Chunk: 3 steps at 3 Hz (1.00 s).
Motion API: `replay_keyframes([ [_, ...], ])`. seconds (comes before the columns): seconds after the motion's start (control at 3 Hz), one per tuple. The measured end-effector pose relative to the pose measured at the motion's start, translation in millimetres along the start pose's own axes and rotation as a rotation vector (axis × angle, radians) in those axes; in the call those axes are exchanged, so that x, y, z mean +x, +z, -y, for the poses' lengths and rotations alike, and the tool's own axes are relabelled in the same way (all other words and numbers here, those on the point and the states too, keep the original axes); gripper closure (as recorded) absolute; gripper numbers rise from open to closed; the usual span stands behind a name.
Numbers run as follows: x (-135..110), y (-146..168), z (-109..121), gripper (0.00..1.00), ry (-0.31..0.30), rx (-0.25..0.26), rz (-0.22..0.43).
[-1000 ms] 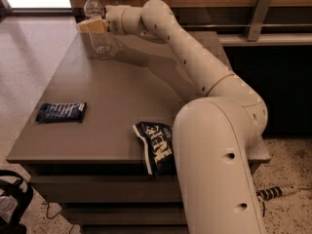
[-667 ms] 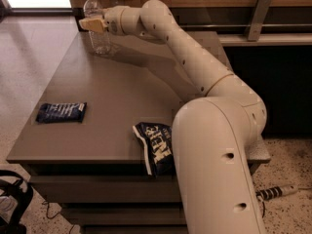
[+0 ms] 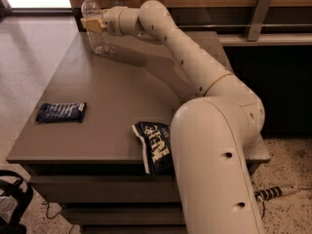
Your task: Knock water bottle over
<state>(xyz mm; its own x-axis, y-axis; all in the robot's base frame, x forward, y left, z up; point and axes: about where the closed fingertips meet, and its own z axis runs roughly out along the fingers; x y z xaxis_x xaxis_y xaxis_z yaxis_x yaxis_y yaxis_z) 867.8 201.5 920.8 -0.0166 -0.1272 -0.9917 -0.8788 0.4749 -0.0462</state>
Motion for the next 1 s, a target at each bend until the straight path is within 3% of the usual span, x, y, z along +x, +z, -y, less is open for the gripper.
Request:
replay_keyframes([
  [0.33, 0.7, 2.3, -2.0, 1.00, 0.001, -0.004, -0.001],
  [1.0, -5.7, -41.9, 22.6, 1.00, -0.007, 0.053, -0.122],
])
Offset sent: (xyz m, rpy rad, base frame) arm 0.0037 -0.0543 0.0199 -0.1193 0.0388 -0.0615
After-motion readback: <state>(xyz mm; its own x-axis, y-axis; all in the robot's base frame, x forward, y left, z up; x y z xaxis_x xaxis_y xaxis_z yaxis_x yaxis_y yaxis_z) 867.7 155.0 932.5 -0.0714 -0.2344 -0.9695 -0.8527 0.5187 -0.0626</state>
